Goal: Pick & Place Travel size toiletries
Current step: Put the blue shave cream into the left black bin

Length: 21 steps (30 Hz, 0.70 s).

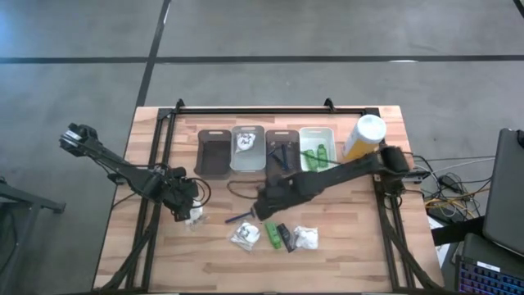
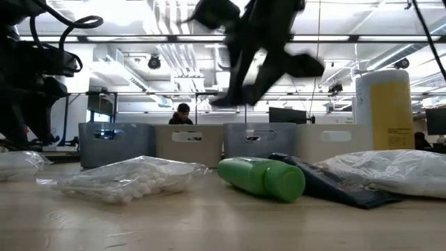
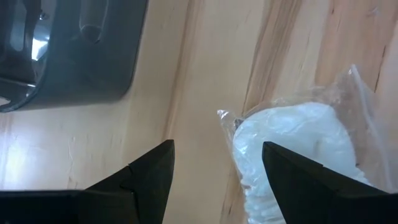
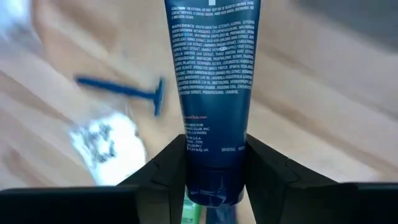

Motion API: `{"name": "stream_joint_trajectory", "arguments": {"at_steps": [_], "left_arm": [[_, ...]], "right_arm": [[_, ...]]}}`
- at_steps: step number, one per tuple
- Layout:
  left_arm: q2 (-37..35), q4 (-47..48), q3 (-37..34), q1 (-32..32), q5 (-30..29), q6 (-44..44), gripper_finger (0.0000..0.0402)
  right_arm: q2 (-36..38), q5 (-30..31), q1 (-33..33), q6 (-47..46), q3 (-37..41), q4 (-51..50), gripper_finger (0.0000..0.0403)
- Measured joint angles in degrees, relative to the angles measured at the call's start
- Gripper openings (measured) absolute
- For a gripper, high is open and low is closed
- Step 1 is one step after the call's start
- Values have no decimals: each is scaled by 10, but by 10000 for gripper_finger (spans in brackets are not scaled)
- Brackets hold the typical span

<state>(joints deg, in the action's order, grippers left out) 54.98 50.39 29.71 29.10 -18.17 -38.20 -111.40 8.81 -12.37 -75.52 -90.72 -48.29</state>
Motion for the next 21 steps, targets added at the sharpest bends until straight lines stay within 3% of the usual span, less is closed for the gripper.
{"name": "stream_joint_trajectory", "arguments": {"at_steps": [6, 13, 16, 21], "left_arm": [[-1, -23, 0, 0, -6, 0, 248], [-1, -60, 0, 0, -28, 1, 248], [-1, -64, 0, -1, -47, 1, 248], [-1, -63, 0, -4, -47, -6, 248]], "right_arm": [[107, 95, 1, -90, 0, -123, 119], [194, 116, 41, -150, 20, -264, 127], [216, 115, 83, -129, 52, -272, 125], [224, 59, 170, -16, 129, -204, 120]]}}
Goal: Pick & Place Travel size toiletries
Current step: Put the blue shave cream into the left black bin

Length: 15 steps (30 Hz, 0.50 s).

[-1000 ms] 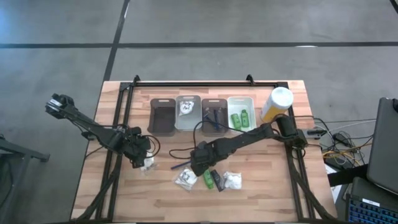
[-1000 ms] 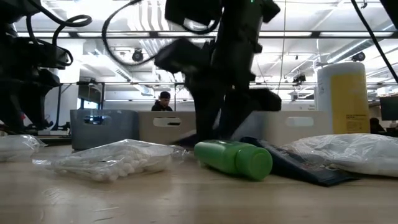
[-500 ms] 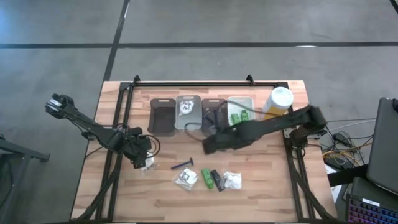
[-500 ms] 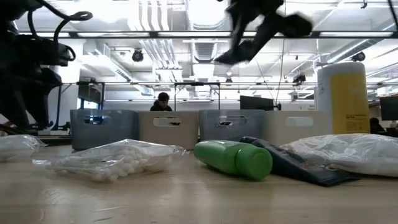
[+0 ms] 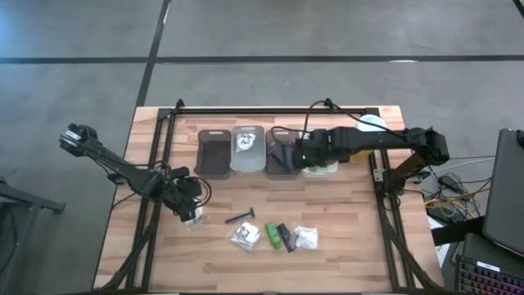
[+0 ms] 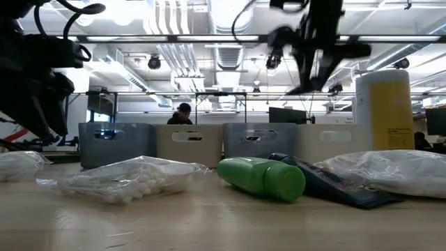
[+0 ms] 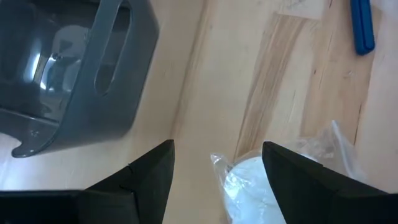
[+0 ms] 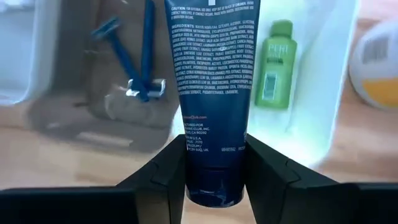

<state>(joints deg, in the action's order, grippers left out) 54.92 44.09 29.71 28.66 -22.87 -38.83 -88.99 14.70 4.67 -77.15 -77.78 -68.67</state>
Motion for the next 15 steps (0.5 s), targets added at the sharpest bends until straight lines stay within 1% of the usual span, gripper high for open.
{"name": "stream_joint_trajectory", "arguments": {"at_steps": [3, 8, 10, 12, 15], "left_arm": [[-3, 0, 0, -5, 0, -17, 248], [-26, 5, -12, -9, 0, -75, 248], [-38, 1, -20, -14, -5, -91, 248], [-49, -6, -26, -16, -18, -95, 248], [-66, -34, -29, -20, -21, -73, 248]], "right_arm": [[2, -22, 30, 47, 34, 90, 124], [1, -36, 34, 91, 38, 218, 116], [-7, -70, 30, 127, 29, 275, 116], [-16, -116, 25, 166, 22, 339, 116], [-33, -174, 13, 194, 5, 384, 121]]}}
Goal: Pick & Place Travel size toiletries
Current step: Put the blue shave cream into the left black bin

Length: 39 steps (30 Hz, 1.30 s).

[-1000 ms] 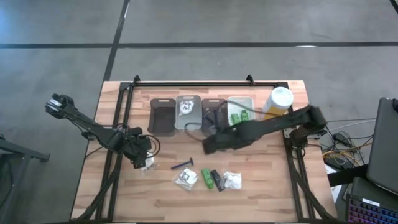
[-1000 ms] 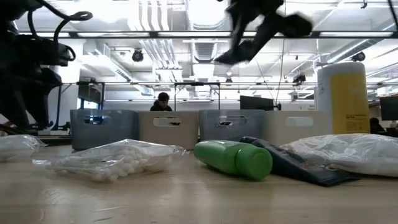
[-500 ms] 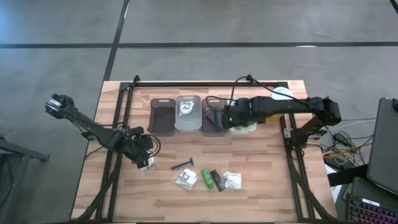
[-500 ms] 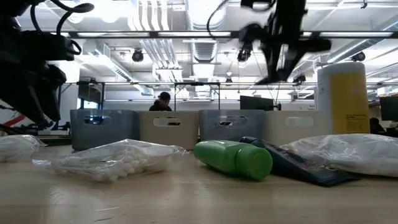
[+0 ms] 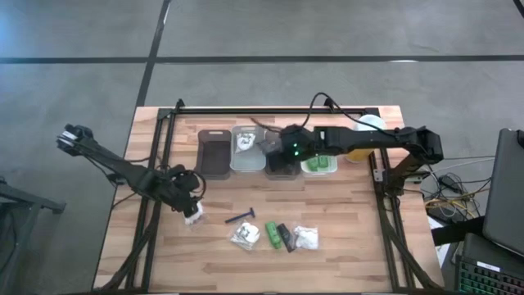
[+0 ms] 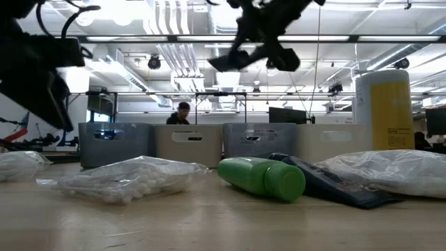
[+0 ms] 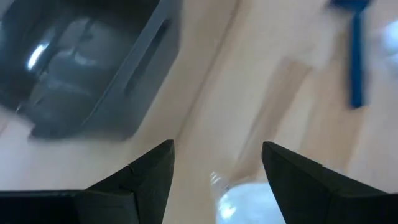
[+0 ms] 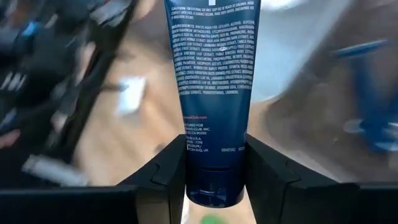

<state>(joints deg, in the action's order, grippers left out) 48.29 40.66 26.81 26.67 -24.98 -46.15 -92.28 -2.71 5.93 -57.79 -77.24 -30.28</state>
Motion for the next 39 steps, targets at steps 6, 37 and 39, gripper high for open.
{"name": "stream_joint_trajectory", "arguments": {"at_steps": [6, 37, 39], "left_arm": [[-35, -31, 14, -29, -21, 188, 245], [83, -379, 64, -81, -46, 870, 243], [94, -396, 63, -82, -38, 889, 243]], "right_arm": [[-46, -124, -27, 86, -32, -4, 121], [-156, -218, -62, 111, -127, -4, 127], [-156, -218, -61, 111, -127, -4, 129]]}}
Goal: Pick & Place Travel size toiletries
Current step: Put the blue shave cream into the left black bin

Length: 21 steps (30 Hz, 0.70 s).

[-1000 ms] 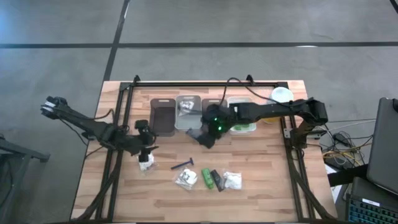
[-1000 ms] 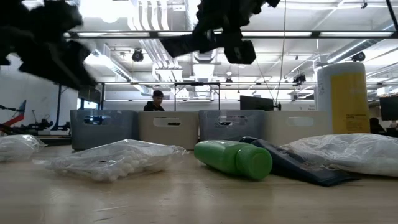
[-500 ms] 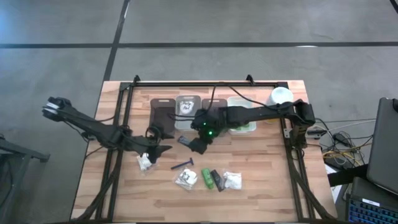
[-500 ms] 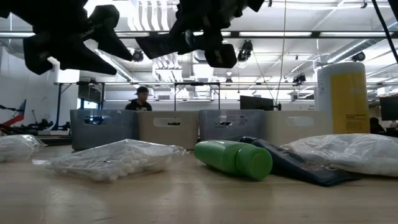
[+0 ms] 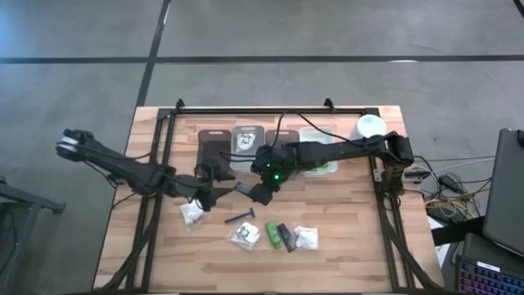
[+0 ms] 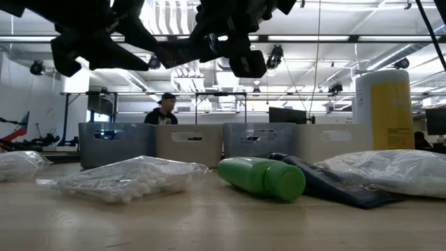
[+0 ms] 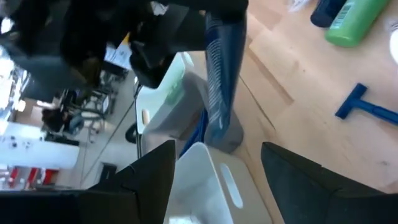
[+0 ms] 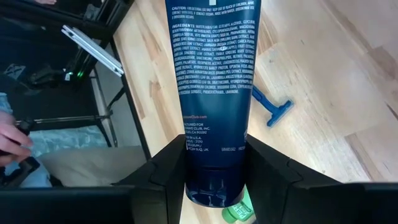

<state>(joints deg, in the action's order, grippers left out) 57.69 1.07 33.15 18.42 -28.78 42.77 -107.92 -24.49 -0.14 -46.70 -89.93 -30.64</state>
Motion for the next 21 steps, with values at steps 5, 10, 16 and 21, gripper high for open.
{"name": "stream_joint_trajectory", "arguments": {"at_steps": [5, 10, 16, 21], "left_arm": [[34, -37, 0, -5, 18, 27, 243], [69, -42, 21, -14, 17, 27, 230], [99, -41, 43, -22, 17, 36, 174], [112, -30, 60, -22, 10, 39, 122]], "right_arm": [[0, 0, 0, 1, 0, 2, 122], [0, 0, 0, -1, 0, 10, 126], [0, 0, 0, -11, 0, 10, 129], [0, 4, 1, -19, 1, 10, 123]]}}
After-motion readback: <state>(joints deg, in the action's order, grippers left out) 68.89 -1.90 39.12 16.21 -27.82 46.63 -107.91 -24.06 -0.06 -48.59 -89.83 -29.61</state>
